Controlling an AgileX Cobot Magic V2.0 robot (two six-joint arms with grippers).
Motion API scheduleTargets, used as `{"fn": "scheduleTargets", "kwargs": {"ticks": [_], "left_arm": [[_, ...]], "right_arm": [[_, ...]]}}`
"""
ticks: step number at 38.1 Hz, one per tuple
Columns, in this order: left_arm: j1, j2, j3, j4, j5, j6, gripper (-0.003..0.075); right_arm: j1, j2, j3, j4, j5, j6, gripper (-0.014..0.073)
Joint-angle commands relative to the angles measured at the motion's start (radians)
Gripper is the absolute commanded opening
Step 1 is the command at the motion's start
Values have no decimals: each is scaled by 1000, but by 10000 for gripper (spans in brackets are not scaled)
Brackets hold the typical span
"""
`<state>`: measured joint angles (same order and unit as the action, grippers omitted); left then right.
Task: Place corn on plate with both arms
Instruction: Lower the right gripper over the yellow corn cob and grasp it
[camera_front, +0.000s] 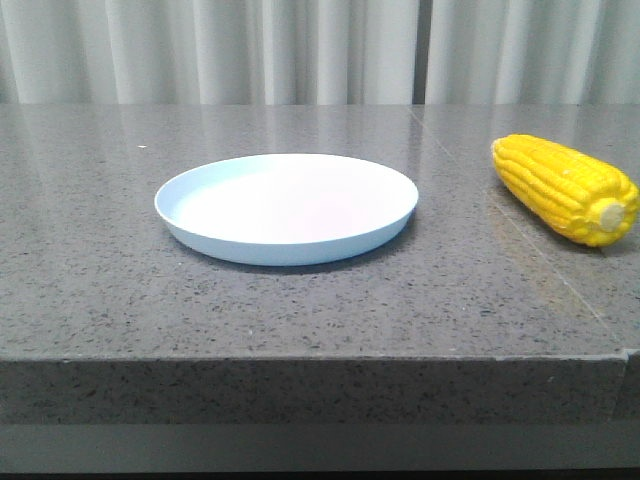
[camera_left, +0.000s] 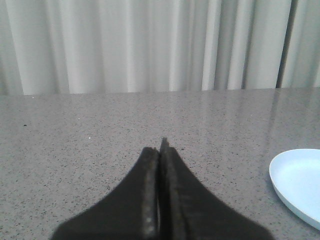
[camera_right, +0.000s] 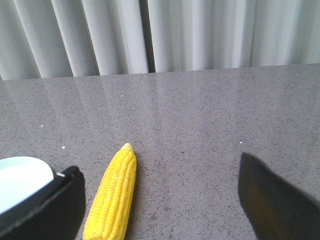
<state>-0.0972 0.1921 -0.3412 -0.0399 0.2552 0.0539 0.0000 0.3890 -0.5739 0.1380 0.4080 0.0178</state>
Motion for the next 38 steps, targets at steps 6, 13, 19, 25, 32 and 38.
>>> {"fn": "scheduleTargets", "kwargs": {"ticks": [6, 13, 19, 25, 32, 38], "left_arm": [[-1, 10, -28, -10, -88, 1, -20], [-1, 10, -28, -10, -88, 1, -20], [-1, 10, -28, -10, -88, 1, -20], [-1, 10, -28, -10, -88, 1, -20], [-1, 10, -28, -10, -88, 1, -20], [-1, 10, -28, -10, -88, 1, -20]], "right_arm": [[-4, 196, -137, 5, 6, -10, 645], [-3, 442, -289, 36, 167, -10, 645], [38, 625, -376, 77, 205, -10, 645], [119, 798, -444, 82, 209, -10, 645], [152, 967, -523, 111, 254, -10, 645], [152, 1051, -550, 124, 248, -10, 645]]}}
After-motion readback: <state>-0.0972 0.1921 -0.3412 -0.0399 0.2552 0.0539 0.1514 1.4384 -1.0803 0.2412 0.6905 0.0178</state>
